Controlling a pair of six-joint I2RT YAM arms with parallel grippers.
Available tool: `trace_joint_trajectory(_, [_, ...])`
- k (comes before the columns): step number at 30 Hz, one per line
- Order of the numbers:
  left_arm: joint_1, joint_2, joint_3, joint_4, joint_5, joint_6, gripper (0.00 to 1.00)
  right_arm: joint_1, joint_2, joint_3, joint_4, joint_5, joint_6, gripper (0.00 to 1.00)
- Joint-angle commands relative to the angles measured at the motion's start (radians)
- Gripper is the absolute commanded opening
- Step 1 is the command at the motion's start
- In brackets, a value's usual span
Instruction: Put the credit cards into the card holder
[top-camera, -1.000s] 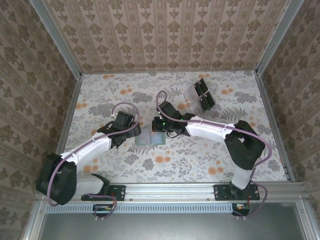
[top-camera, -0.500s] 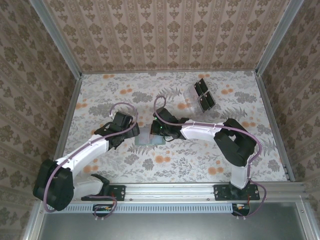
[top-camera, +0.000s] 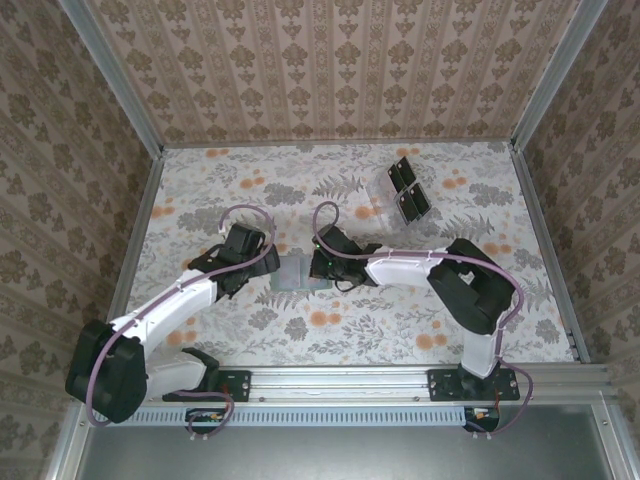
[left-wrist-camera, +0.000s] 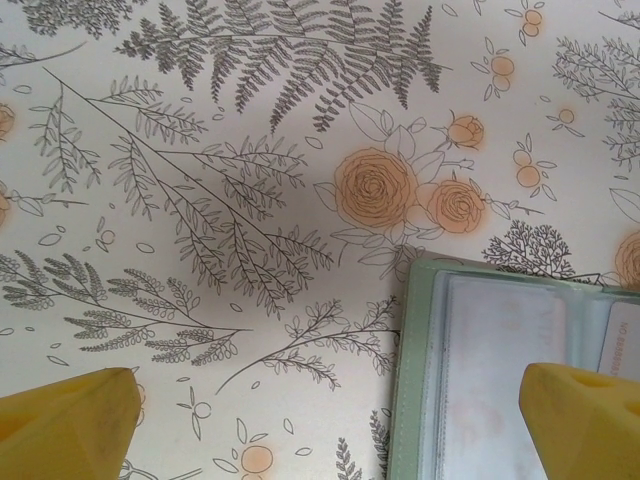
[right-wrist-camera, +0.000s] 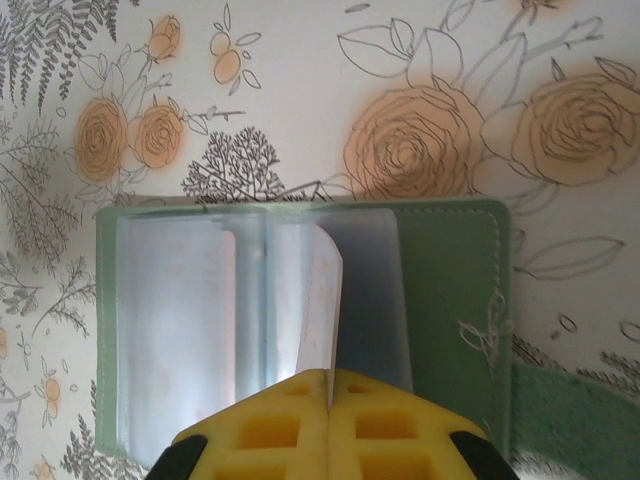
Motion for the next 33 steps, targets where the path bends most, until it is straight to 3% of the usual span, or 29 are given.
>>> trace_joint_trajectory(1, [-0.010,0.021,0.029,-0.013,0.028,0.014,1.00,-0.008,-0.029,-0.070,-0.095,0.046,-0.026,0.00])
trace_joint_trajectory(8, [-0.034,0.081,0.041,0.023,0.087,0.075,1.00,-0.031,-0.072,-0.106,-0.102,0.040,-0.044,0.00])
trace_joint_trajectory(12, [-0.049,0.137,0.053,0.030,0.101,0.105,1.00,-0.042,-0.071,-0.101,-0.053,-0.025,-0.056,0.00])
trace_joint_trajectory(21, [-0.064,0.214,0.062,0.005,0.019,0.098,1.00,-0.052,-0.088,-0.082,0.107,-0.204,-0.075,0.00])
trace_joint_trajectory(33, [-0.064,0.288,0.044,0.013,-0.021,0.078,1.00,-0.078,-0.057,-0.130,0.327,-0.279,-0.036,0.00])
